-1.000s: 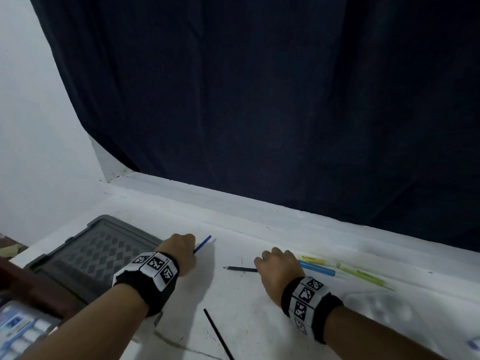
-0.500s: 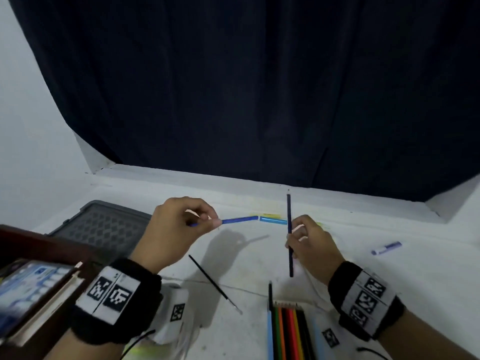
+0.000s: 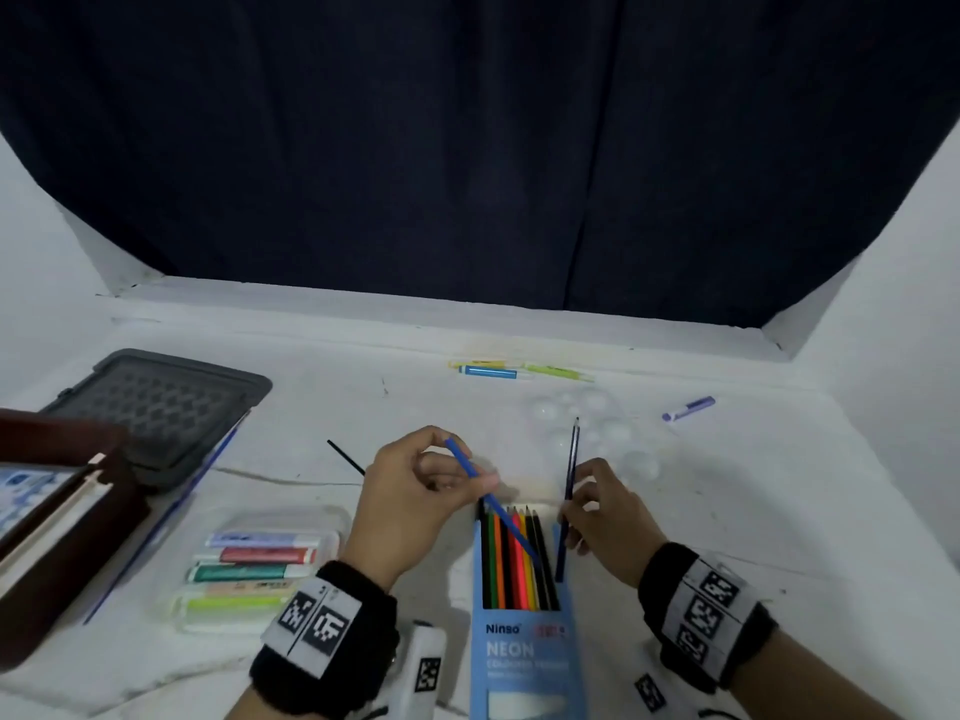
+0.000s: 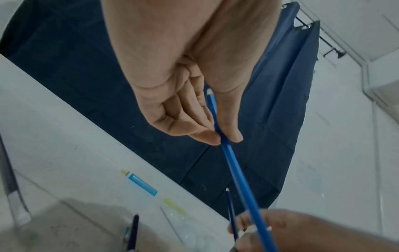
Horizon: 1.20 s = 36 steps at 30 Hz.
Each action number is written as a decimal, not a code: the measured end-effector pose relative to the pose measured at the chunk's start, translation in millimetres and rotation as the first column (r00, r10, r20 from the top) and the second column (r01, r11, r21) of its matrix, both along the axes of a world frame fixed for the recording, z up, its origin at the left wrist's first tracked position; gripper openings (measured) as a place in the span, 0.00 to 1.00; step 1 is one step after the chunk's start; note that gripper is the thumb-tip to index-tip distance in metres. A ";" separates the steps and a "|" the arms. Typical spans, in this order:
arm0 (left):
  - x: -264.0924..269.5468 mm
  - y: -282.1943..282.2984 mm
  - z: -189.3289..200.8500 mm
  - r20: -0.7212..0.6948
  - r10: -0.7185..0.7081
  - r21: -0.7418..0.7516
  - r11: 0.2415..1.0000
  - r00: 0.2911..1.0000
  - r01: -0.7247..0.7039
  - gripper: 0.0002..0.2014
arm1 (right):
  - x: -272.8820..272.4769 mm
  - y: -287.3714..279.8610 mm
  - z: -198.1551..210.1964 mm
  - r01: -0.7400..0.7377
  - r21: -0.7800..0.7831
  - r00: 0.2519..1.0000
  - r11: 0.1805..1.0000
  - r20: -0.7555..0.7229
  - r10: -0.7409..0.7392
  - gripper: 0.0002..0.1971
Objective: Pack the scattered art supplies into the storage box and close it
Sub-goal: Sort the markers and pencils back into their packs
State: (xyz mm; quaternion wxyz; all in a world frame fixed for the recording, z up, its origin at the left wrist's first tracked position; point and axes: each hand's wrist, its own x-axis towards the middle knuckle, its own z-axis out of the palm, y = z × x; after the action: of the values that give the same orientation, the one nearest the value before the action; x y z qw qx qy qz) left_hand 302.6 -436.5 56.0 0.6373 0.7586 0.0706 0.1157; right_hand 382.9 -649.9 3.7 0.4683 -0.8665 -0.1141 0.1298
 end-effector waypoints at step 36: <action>49.9 -30.3 -52.3 -0.461 -0.256 0.840 0.182 0.849 0.511 0.36 | 12.7 0.8 -7.3 -0.249 -0.309 0.969 0.918 -0.086 0.234 0.25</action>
State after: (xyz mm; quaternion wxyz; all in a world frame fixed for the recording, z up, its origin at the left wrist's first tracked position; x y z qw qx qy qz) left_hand 352.6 -466.8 3.7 0.0605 0.9823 -0.1365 -0.1134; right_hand 395.6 -649.1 -3.6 0.3057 -0.9065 -0.1865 0.2235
